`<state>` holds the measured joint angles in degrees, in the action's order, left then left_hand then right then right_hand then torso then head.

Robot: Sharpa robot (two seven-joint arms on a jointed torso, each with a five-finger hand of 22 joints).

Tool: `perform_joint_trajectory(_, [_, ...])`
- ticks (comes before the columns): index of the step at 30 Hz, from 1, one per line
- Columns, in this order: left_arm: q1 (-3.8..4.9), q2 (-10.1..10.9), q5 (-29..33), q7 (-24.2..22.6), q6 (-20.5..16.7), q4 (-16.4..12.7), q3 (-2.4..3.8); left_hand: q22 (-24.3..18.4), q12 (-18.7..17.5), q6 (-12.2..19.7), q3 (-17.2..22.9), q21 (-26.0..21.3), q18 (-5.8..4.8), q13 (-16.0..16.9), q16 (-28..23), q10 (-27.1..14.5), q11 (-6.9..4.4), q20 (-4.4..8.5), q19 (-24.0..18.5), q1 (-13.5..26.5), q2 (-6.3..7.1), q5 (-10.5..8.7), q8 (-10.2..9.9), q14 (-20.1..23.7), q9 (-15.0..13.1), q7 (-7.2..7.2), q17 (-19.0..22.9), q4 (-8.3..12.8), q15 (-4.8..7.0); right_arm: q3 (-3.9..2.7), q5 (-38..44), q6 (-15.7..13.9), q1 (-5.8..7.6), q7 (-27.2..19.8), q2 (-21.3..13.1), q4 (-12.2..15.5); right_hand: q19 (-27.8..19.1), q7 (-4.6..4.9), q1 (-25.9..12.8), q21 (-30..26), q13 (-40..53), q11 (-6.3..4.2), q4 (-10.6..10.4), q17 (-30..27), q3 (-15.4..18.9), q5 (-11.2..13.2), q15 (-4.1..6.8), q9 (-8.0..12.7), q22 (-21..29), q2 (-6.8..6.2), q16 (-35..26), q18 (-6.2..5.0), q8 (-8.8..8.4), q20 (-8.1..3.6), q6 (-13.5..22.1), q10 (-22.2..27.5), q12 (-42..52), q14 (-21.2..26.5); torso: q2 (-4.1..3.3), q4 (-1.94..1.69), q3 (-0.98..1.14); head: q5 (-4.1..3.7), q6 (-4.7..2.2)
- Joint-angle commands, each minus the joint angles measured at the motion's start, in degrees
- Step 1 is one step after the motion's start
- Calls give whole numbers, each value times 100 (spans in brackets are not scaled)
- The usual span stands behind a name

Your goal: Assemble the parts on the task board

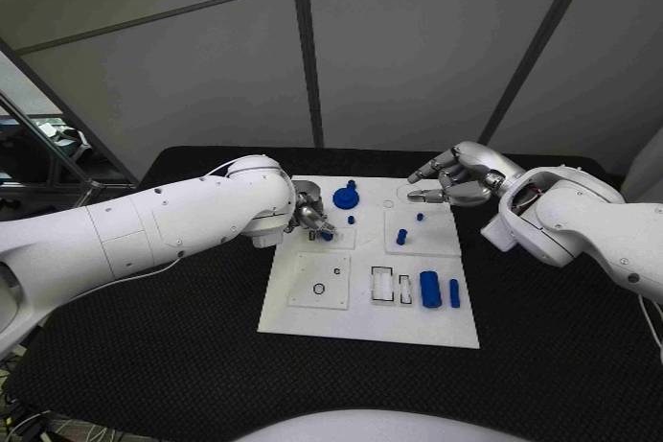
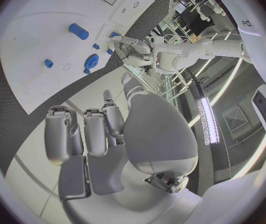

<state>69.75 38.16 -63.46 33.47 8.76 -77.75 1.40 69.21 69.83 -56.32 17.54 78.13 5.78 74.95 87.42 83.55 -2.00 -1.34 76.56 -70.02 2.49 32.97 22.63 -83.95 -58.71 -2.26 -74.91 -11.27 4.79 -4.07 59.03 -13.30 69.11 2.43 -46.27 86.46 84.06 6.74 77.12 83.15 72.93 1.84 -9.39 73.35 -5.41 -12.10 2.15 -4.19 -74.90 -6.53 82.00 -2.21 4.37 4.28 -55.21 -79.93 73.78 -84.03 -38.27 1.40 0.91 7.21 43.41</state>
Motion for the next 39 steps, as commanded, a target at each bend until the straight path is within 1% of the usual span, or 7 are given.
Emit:
perform_joint_trajectory(1, [-13,-11,-41,42,96,5,-8,10,-6,-29,937,19,-113,602,39,40,7,-3,28,92,9,-41,-29,-537,-19,22,-1254,903,34,-5,16,43,12,-54,8,3,25,4,-13,-19,5,8,32,4,15,-33,33,10,-362,64,-29,-32,-17,-41,-12,-12,16,-239,-2,1,-1,1,7])
perform_joint_trajectory(5, [-15,-13,-42,43,12,2,-9,21,12,-51,971,24,-114,614,50,49,-3,0,34,89,-13,-30,-24,-540,-38,34,-1266,930,41,-4,16,43,12,-58,11,1,25,4,-13,-19,5,8,32,4,15,-33,33,10,-362,64,-29,-32,-17,-41,-12,-12,16,-239,2,3,-2,4,15])
perform_joint_trajectory(12, [-30,51,-45,-4,-278,-90,-9,66,58,-82,1040,46,-122,640,64,72,-13,9,61,83,-46,9,-14,-544,-81,43,-1282,998,53,-4,16,43,11,-64,12,-5,25,4,-13,-19,5,8,32,4,15,-33,33,10,-362,64,-29,-32,-17,-41,-12,-12,16,-239,11,-15,-5,12,15])
perform_joint_trajectory(18, [-47,134,-45,-71,-636,-210,-9,112,89,-108,1081,72,-131,659,75,90,-18,17,89,96,-43,64,-5,-548,-118,47,-1295,1055,61,-4,16,47,11,-68,13,-13,25,4,-13,-19,5,8,32,4,15,-33,33,10,-362,64,-29,-32,-17,-41,-12,-12,16,-239,6,0,-5,29,14])
perform_joint_trajectory(21, [-53,162,-45,-92,-740,-246,-9,136,102,-118,1096,86,-135,666,68,98,-20,20,105,106,-47,87,-2,-546,-133,49,-1286,1070,65,-4,16,48,11,-69,13,-18,25,4,-13,-19,5,8,32,4,15,-33,33,10,-362,64,-29,-32,-17,-41,-12,-12,16,-239,4,0,-3,31,14])
perform_joint_trajectory(31, [-72,171,-46,-95,-834,-238,-9,149,101,-125,1108,93,-138,666,64,100,-21,23,113,112,-53,99,0,-545,-141,50,-1281,1079,68,-4,121,55,11,-73,26,-36,25,4,-13,-19,5,8,32,4,15,-33,33,10,-362,64,-29,-32,-17,-41,-12,-12,16,-239,-3,-1,-2,39,24])
perform_joint_trajectory(39, [-115,118,-123,-71,-688,-146,-9,147,81,-129,1116,91,-137,658,61,96,-21,25,112,117,-58,105,1,-544,-148,50,-1278,1086,70,-4,142,67,10,-76,41,-54,25,4,-13,-19,5,8,32,4,15,-33,33,10,-362,64,-29,-32,-17,-41,-12,-12,16,-239,-2,5,-2,45,50])
